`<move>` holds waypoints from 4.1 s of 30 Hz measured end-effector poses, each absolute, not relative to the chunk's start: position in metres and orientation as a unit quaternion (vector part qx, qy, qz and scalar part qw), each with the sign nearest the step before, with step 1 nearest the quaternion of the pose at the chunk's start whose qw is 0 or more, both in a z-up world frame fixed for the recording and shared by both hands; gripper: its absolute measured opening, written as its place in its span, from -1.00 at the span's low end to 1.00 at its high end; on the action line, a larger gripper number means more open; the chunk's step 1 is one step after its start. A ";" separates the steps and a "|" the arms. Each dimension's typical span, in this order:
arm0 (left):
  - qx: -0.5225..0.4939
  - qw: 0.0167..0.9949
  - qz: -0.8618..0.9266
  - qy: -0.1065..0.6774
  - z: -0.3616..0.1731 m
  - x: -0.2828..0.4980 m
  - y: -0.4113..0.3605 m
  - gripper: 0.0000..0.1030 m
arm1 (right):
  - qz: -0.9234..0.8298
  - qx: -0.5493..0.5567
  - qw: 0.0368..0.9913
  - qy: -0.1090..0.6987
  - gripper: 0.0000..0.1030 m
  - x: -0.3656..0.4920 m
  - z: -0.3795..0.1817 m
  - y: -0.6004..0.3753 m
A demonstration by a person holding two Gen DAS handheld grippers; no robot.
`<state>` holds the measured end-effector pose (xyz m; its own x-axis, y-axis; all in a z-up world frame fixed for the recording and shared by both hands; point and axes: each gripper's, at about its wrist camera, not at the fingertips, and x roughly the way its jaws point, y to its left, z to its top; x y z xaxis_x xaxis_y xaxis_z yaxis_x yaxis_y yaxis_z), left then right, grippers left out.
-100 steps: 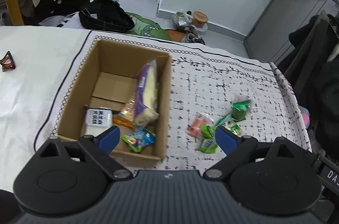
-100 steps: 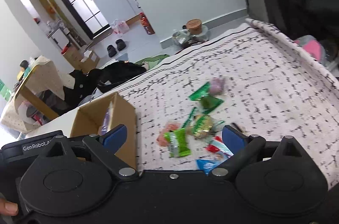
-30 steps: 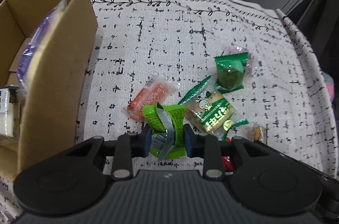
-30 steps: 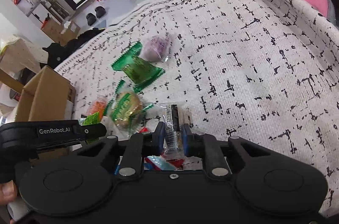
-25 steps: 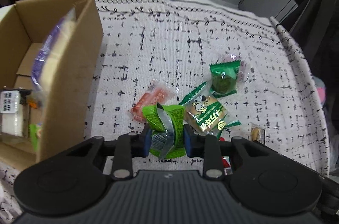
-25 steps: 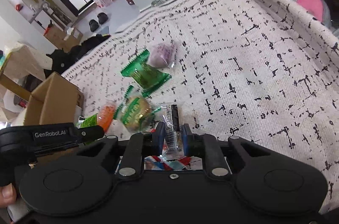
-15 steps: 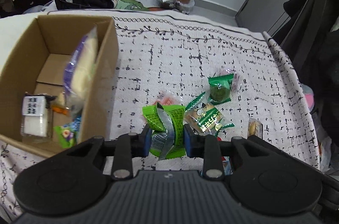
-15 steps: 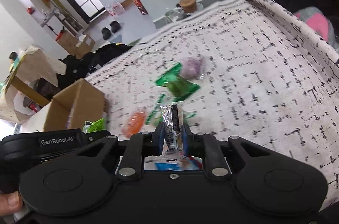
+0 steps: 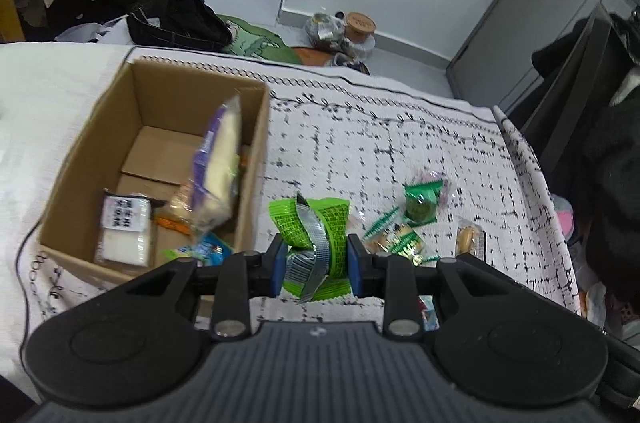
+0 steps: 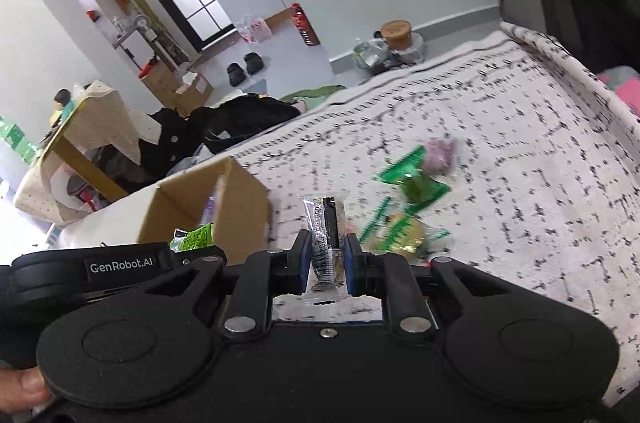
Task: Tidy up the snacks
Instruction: 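Carry both packets over the cardboard box and open both tools to drop them, then move both open tools back to the remaining snacks, then grasp the blue packet with the left tool while the right tool grasps the red-striped packet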
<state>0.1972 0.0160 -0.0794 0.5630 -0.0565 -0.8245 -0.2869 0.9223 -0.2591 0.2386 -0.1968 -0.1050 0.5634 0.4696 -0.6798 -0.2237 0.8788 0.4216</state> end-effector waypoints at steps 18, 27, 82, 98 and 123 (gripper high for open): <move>-0.224 0.863 0.105 0.440 -0.071 0.172 0.089 -0.42 | 0.237 0.120 0.872 0.411 -0.67 0.227 -0.089 -0.127; -0.261 0.853 0.121 0.436 -0.079 0.173 0.120 -0.32 | 0.242 0.106 0.871 0.413 -0.67 0.229 -0.087 -0.098; -0.189 0.875 0.098 0.436 -0.044 0.156 0.031 0.80 | 0.149 0.166 0.890 0.398 0.38 0.215 -0.075 -0.238; -0.167 0.869 0.057 0.463 -0.072 0.170 -0.033 0.78 | 0.133 0.199 0.873 0.426 0.31 0.219 -0.108 -0.287; -0.142 0.820 0.036 0.553 -0.174 0.219 -0.103 0.19 | 0.137 0.253 0.830 0.477 0.12 0.251 -0.176 -0.319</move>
<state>0.2188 -0.1034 -0.1740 0.3859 -0.0971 -0.9174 -0.2160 0.9573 -0.1922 0.2513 -0.3189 -0.1757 0.5067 0.4699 -0.7228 0.0139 0.8339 0.5518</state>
